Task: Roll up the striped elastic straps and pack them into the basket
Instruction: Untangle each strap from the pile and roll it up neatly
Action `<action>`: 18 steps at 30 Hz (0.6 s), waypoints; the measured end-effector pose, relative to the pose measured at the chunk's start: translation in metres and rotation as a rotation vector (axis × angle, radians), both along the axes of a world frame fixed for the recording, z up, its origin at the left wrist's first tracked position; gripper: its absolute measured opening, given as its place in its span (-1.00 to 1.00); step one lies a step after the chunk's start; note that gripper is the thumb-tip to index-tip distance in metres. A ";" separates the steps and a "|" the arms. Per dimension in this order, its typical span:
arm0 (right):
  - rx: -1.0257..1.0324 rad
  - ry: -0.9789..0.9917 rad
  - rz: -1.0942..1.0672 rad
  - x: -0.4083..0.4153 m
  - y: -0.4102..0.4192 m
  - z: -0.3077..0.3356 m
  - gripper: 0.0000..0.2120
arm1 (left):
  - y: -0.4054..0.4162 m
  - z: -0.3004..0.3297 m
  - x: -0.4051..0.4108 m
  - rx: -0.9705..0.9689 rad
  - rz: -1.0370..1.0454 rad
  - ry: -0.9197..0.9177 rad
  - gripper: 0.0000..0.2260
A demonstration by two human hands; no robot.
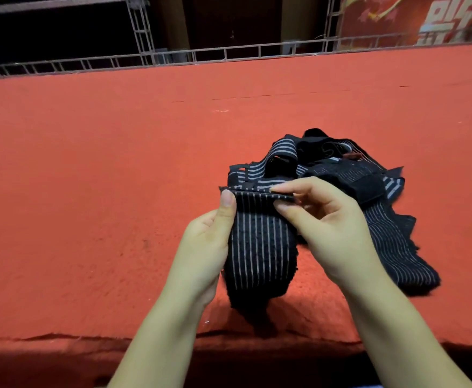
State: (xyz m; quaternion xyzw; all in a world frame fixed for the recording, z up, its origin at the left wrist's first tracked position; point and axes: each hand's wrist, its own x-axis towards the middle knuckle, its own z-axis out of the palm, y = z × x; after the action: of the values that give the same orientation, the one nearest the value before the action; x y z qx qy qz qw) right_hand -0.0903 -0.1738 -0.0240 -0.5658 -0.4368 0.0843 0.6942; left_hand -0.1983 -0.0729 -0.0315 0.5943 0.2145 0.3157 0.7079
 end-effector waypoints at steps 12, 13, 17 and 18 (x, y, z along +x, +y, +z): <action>-0.070 0.142 0.011 0.000 -0.005 -0.001 -0.68 | -0.002 0.005 0.003 0.072 -0.026 -0.020 -0.64; -0.048 0.264 0.048 0.000 -0.006 0.001 -0.68 | -0.001 0.004 0.002 0.085 -0.039 -0.023 -0.61; -0.053 0.384 0.117 0.003 -0.009 0.001 -0.76 | -0.001 0.005 0.002 0.151 -0.063 -0.046 -0.61; -0.111 0.296 0.087 0.004 -0.010 -0.001 -0.70 | -0.002 0.005 0.002 0.181 -0.067 -0.045 -0.62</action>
State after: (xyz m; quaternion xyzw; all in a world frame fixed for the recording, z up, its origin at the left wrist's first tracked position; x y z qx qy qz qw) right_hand -0.0865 -0.1833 -0.0249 -0.5651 -0.3486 0.2208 0.7144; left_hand -0.1963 -0.0751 -0.0262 0.6556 0.1492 0.3229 0.6661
